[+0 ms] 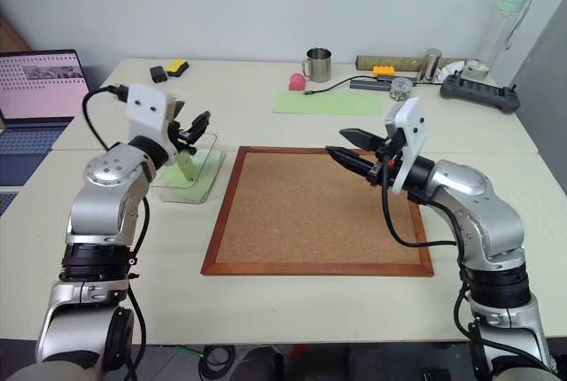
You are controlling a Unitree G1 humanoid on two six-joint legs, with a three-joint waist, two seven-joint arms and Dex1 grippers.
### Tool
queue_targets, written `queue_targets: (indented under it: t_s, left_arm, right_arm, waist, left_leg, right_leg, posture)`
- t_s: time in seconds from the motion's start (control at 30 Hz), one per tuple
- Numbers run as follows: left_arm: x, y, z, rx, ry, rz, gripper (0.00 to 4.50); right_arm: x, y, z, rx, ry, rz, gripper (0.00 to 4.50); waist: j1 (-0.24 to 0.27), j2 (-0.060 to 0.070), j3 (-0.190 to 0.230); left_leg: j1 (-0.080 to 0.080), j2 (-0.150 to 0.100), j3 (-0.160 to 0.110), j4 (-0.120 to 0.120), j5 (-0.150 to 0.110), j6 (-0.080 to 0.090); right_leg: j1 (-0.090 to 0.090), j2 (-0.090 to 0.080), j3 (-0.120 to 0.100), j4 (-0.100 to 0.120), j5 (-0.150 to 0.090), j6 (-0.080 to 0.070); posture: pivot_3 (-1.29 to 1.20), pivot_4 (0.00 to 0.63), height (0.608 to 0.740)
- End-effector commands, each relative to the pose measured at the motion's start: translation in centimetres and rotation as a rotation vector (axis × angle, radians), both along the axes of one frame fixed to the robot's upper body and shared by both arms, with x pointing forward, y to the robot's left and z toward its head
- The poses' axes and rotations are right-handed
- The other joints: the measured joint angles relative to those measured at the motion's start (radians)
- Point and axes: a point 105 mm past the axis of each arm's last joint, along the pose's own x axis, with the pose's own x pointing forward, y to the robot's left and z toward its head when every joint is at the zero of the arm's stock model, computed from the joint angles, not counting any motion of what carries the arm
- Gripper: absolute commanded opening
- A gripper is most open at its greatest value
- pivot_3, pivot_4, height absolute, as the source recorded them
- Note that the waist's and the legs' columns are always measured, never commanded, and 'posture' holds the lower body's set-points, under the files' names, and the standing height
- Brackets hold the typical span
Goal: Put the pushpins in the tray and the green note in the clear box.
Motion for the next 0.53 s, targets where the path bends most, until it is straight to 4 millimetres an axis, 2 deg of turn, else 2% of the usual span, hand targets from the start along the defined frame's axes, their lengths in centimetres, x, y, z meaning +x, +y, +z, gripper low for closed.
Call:
queue_targets:
  t_s: [0.03,0.1,0.23,0.37,0.53]
  left_arm:
    - [-0.9,-2.5,1.9,0.019,-0.029,-0.150,2.48]
    - [-1.8,-4.2,1.1,0.024,0.028,-0.269,2.48]
    - [-5.1,-7.1,-2.5,0.089,0.221,-0.548,2.48]
    - [-7.2,-7.5,-5.5,0.115,0.367,-0.670,2.48]
    - [-7.6,-7.6,-6.5,0.117,0.403,-0.701,2.48]
  right_arm:
    - [-0.1,-1.1,1.1,0.001,-0.057,-0.027,2.13]
    - [-0.1,-1.5,0.7,-0.010,-0.044,-0.034,2.13]
    - [-0.8,-2.7,-1.5,-0.096,0.016,-0.018,2.13]
    - [-1.9,-4.6,-4.9,-0.251,0.069,-0.011,2.13]
    - [-2.1,-5.3,-6.2,-0.271,0.084,-0.040,2.13]
  waist:
    - [-0.001,0.000,0.000]
    - [-0.001,0.000,0.000]
    - [-0.003,0.000,0.000]
    - [-0.003,0.000,0.000]
    - [-0.003,0.000,0.001]
  left_leg:
    - [0.000,0.000,0.000,0.000,0.000,0.000]
    - [-0.001,0.000,0.000,0.000,0.000,0.000]
    - [-0.001,0.000,0.000,0.000,0.000,0.000]
    - [0.000,0.001,0.001,0.000,0.000,0.000]
    - [0.000,0.001,0.001,0.000,0.000,0.001]
  right_leg:
    - [0.000,0.000,0.000,0.000,0.000,0.000]
    - [0.000,0.000,0.000,0.000,0.000,0.000]
    - [0.000,0.000,0.000,-0.001,0.000,0.000]
    - [0.000,0.001,0.000,-0.001,0.000,0.000]
    - [0.000,0.002,0.001,0.000,0.000,0.000]
  posture:
    - [0.00,0.150,0.740]
    - [0.00,0.150,0.740]
    - [0.00,0.150,0.740]
    - [0.00,0.150,0.740]
    - [0.00,0.150,0.740]
